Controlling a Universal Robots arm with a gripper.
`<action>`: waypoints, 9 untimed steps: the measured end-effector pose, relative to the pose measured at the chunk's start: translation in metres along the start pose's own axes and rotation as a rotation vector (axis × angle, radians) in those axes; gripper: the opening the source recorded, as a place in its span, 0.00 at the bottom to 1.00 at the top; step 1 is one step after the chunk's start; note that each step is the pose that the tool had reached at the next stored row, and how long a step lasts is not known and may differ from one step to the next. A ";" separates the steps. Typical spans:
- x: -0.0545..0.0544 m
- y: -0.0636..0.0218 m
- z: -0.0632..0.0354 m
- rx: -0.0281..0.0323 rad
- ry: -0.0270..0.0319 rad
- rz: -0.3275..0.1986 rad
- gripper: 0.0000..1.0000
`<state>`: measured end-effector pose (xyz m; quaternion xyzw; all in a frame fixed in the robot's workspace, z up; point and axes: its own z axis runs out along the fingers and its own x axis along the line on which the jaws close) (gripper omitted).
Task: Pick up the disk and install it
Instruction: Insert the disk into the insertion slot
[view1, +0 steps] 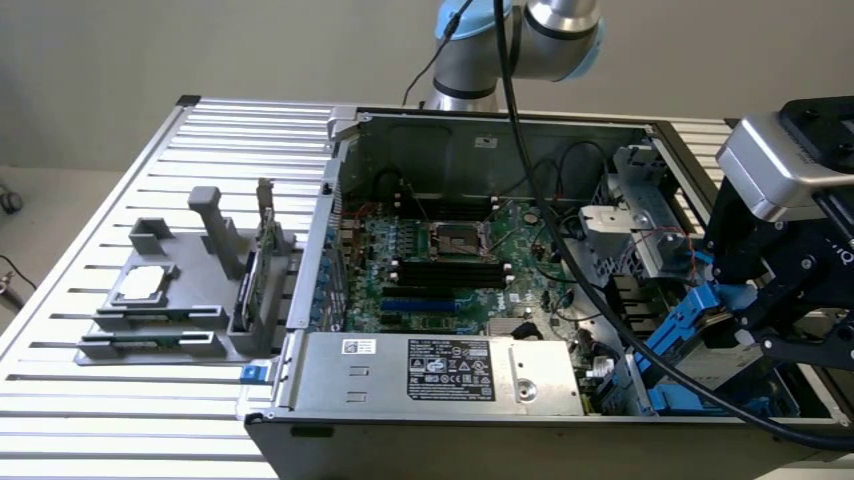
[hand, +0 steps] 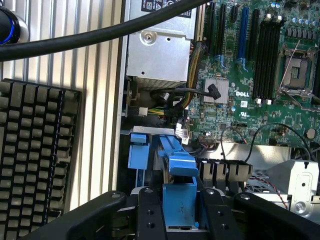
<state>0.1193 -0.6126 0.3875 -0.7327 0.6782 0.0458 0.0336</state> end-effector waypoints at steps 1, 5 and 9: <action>0.000 0.0000 0.0000 0.0000 0.0000 0.000 0.32; 0.000 0.0000 0.0000 0.0000 0.0001 0.000 0.32; 0.000 0.0000 0.0000 0.0000 0.0000 0.000 0.32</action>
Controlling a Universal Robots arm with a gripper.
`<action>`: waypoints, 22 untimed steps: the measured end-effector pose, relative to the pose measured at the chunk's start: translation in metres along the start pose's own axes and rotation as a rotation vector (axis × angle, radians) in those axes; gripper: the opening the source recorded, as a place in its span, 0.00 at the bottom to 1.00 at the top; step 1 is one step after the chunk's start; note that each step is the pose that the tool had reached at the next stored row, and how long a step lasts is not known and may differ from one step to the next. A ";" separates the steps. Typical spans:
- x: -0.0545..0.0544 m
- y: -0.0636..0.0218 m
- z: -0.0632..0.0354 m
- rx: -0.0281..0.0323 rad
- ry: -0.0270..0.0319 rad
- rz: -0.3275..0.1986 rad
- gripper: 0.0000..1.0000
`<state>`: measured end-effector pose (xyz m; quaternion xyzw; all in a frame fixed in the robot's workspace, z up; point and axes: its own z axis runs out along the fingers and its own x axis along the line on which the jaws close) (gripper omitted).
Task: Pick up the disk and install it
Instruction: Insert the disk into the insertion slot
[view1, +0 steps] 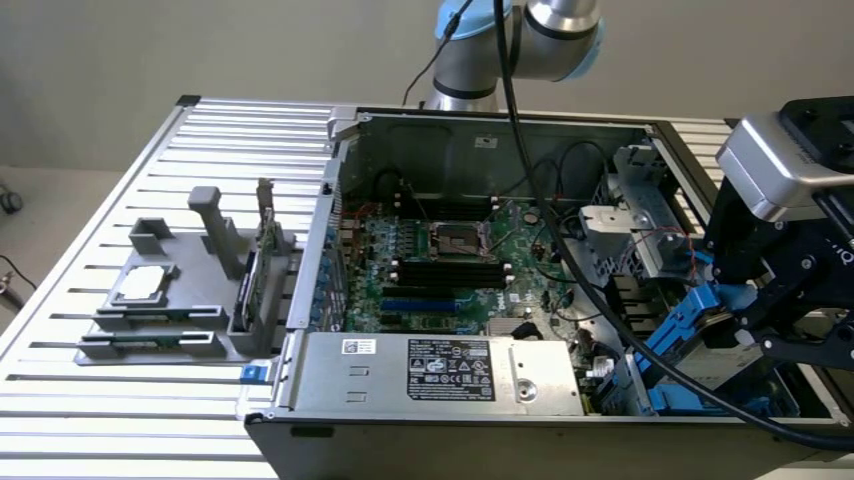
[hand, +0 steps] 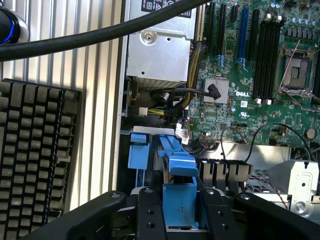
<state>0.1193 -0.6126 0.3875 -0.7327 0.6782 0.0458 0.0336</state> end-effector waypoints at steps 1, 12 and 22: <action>0.000 0.0000 0.0000 0.0000 0.0000 0.000 0.32; 0.000 0.0000 0.0000 0.0000 0.0000 0.000 0.32; 0.000 0.0000 0.0000 0.0000 0.0000 0.000 0.32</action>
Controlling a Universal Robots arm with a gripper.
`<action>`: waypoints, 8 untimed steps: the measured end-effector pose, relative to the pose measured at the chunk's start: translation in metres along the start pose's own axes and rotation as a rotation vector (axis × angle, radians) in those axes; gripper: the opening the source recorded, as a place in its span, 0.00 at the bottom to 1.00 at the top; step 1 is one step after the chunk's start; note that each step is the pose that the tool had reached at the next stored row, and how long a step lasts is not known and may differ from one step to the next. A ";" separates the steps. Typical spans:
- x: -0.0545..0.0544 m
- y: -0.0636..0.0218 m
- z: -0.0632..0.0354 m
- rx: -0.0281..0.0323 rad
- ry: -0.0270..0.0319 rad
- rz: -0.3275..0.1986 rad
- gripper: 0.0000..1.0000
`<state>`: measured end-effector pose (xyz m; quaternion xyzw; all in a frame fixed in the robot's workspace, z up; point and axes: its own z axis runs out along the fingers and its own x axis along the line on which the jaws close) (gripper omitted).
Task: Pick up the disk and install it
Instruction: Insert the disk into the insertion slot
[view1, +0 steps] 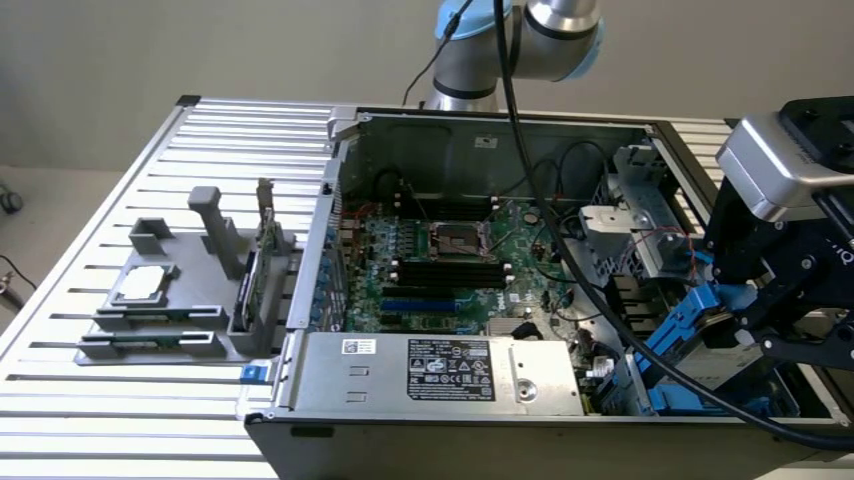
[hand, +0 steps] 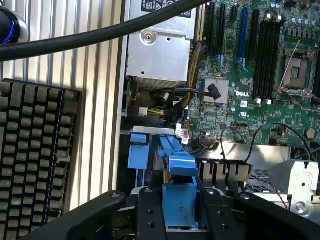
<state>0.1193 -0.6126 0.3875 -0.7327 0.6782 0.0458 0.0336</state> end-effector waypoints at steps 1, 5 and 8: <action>0.000 0.0000 0.0000 0.0000 0.0000 0.000 0.32; 0.000 0.0000 0.0000 0.0000 0.0001 0.000 0.32; 0.000 0.0000 0.0000 0.0000 0.0000 0.000 0.32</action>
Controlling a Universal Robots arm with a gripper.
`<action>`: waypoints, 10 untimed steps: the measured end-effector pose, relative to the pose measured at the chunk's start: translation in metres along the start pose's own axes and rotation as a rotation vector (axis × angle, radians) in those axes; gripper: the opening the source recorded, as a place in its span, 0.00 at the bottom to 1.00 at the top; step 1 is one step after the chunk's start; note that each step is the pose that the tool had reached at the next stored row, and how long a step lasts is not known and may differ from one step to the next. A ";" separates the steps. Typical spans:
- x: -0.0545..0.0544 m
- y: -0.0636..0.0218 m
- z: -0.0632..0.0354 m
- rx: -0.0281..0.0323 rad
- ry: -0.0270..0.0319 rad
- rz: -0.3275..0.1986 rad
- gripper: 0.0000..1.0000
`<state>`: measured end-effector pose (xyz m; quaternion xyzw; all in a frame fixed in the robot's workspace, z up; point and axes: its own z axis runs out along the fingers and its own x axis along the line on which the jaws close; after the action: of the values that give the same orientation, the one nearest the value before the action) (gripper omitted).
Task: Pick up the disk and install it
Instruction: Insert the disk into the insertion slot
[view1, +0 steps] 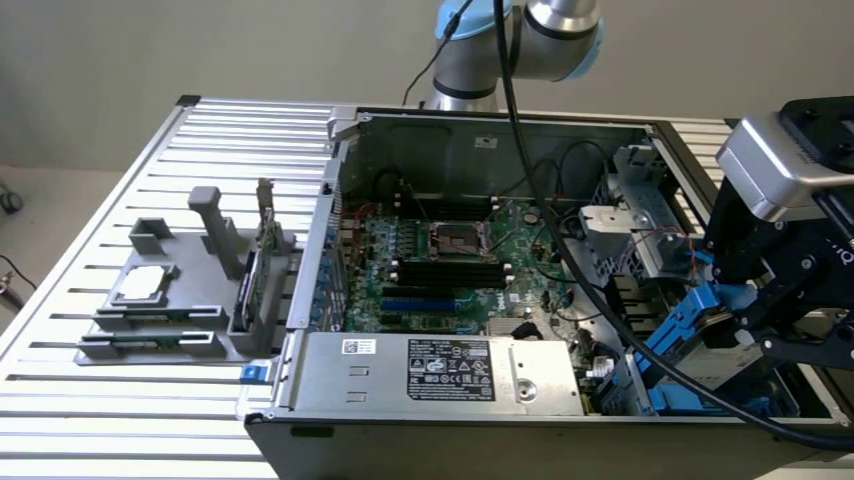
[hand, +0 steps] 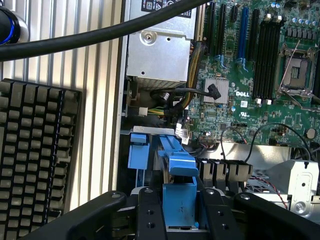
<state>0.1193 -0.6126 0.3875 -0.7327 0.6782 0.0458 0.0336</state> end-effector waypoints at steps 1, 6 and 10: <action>0.000 0.0000 0.0000 0.0000 0.0001 0.000 0.32; 0.000 0.0000 0.0000 0.0000 0.0000 0.000 0.32; 0.000 0.0000 0.0000 0.0000 0.0001 0.000 0.32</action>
<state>0.1193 -0.6126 0.3875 -0.7327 0.6782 0.0458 0.0336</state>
